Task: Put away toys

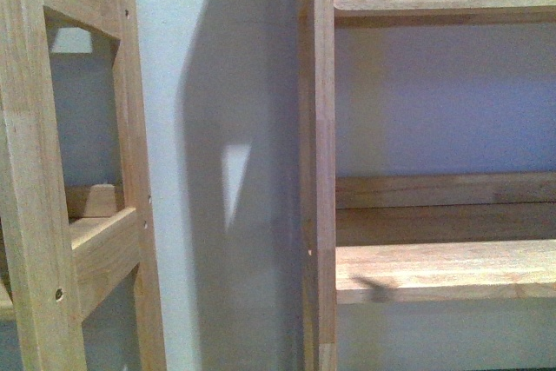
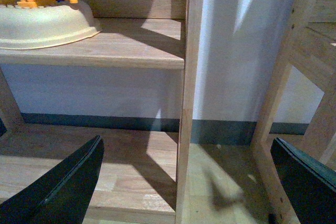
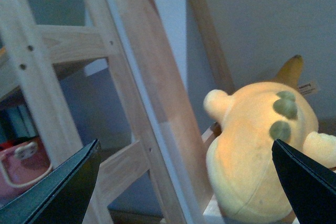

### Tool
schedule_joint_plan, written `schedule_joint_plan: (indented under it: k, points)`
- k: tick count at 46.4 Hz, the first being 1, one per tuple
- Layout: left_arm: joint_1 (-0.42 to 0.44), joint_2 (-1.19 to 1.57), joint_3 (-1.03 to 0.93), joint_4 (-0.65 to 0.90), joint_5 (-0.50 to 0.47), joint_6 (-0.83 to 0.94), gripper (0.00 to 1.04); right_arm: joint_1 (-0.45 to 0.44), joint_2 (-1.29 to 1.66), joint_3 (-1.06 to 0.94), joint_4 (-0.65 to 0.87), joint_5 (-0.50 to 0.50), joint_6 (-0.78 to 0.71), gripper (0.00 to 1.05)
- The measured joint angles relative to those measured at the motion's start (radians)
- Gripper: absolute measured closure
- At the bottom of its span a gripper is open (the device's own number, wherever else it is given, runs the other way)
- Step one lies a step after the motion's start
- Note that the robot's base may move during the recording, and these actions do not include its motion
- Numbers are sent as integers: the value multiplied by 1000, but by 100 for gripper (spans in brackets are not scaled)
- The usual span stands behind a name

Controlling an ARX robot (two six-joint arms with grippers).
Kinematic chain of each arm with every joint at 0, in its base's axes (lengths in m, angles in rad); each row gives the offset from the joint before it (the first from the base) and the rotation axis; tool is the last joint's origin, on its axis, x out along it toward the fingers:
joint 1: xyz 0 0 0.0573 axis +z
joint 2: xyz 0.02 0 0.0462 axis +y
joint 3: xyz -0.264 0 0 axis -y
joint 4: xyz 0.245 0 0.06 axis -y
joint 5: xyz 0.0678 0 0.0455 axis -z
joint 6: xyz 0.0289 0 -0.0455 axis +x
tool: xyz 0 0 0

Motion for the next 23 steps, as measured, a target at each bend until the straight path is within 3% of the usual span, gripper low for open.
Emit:
schedule_joint_plan:
  k: [10, 23]
  points:
    - [0, 0, 0, 0, 0, 0, 6, 56, -383, -423, 52, 99, -197, 6]
    - [0, 0, 0, 0, 0, 0, 6, -148, -621, -792, 124, 80, -198, 6]
